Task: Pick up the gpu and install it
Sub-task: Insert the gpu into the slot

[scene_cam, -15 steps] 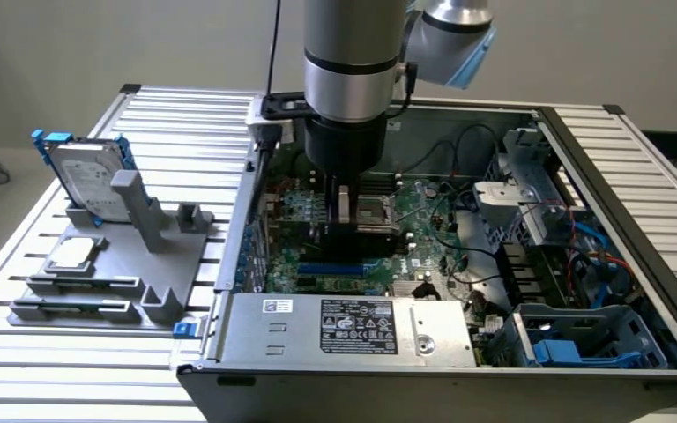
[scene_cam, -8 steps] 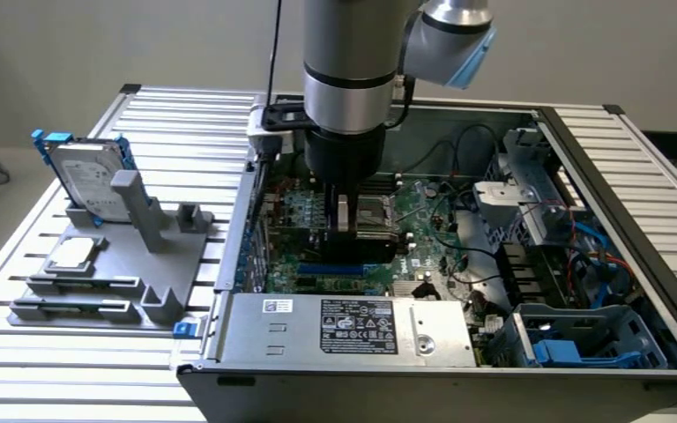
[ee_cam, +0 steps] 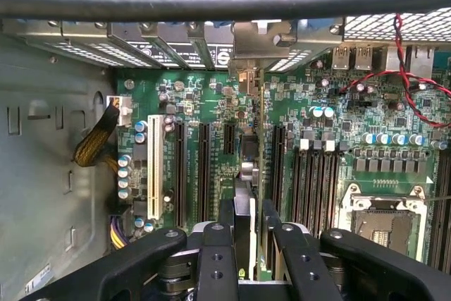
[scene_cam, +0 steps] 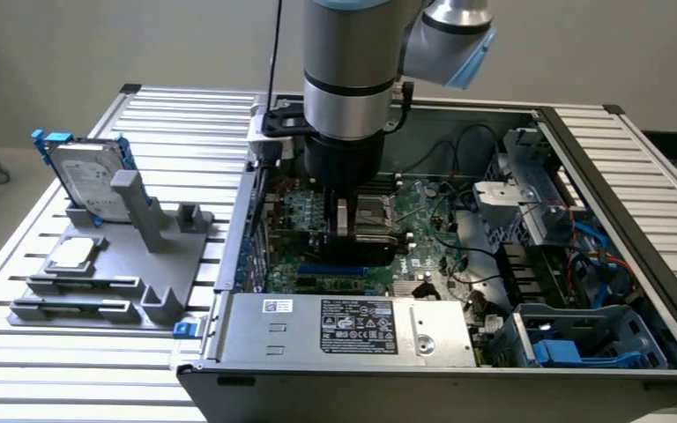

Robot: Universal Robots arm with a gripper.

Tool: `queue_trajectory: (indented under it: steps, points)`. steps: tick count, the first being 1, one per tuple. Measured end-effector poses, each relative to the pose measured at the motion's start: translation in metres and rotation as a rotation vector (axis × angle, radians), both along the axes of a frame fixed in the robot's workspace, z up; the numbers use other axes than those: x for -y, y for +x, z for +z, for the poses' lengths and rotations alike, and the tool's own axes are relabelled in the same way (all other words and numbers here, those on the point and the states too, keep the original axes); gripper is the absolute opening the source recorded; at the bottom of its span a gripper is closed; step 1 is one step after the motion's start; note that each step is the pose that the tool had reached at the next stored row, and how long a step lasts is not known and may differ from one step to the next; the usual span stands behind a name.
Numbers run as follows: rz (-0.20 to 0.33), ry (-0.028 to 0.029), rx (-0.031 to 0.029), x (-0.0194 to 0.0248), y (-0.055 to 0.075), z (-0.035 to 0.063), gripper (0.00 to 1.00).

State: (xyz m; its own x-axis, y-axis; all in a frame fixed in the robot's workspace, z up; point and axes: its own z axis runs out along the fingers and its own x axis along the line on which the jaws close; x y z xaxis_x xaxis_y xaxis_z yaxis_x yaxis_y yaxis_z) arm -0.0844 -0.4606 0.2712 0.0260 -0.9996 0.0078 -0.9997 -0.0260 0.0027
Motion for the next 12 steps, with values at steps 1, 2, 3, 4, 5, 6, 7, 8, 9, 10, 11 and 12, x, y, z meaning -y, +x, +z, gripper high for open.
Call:
queue_trajectory:
  steps: [1,2,3,4,5,6,7,8,9,10,11,12]
  points:
    - [0.0,0.0001,-0.0001,0.0,0.0,-0.0001,0.26]
    - [-0.001,0.0013,-0.001,0.0,0.0001,-0.0003,0.26]
    - [-0.003,0.0031,-0.0026,0.0,0.0001,-0.0004,0.26]
    - [-0.004,0.0048,-0.0041,0.0,0.0001,-0.0005,0.26]
    - [-0.006,0.0065,-0.0062,0.0,0.0,-0.0006,0.26]
    - [-0.007,0.0078,-0.0077,0.0001,0.0,-0.0008,0.26]
    - [-0.008,0.0083,-0.0084,0.0003,0.0,-0.001,0.26]
    - [-0.008,0.0083,-0.0089,0.0008,0.0,-0.0011,0.26]
    - [-0.008,0.0086,-0.009,0.0013,0.0,-0.0015,0.26]
    - [-0.008,0.0089,-0.009,0.0015,0.0,-0.002,0.26]
    - [-0.008,0.0089,-0.009,0.0018,0.0,-0.0023,0.26]
    - [-0.008,0.0092,-0.009,0.002,0.0,-0.0027,0.26]
